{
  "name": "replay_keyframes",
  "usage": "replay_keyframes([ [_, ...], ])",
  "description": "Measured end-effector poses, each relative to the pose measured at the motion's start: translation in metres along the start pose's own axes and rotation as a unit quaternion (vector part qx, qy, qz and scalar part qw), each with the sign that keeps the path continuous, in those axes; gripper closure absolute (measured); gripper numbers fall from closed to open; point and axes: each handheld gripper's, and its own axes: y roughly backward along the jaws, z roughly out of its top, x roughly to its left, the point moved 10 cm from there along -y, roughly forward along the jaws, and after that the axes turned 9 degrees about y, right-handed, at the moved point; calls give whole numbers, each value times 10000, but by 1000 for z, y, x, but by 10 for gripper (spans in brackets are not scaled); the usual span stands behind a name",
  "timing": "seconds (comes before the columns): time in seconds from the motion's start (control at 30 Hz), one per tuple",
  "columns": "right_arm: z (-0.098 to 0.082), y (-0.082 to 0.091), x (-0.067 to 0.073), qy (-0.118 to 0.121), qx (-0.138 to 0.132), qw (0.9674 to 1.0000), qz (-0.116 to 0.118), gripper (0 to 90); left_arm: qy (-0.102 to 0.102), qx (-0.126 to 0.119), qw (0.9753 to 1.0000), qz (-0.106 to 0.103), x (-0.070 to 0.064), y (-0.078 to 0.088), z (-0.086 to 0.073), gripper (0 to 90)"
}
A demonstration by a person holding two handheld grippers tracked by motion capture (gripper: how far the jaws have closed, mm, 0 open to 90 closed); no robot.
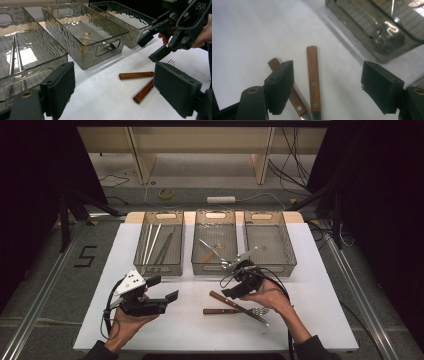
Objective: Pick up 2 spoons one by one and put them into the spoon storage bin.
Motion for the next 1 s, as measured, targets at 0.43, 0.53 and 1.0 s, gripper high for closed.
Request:
replay_keyframes([
  [0.43, -15, -11, 6, 69, 446, 9990, 48, 278, 3, -1, 10000, 7, -1, -1, 0, 174],
  [0.53, -16, -13, 7, 72, 517, 9986, 39, 281, 4, 0, 10000, 7, -1, -1, 0, 174],
  [1.0, -25, -20, 9, 82, 834, 9964, 132, 323, -9, 16, 10000, -8, -1, -2, 0, 174],
])
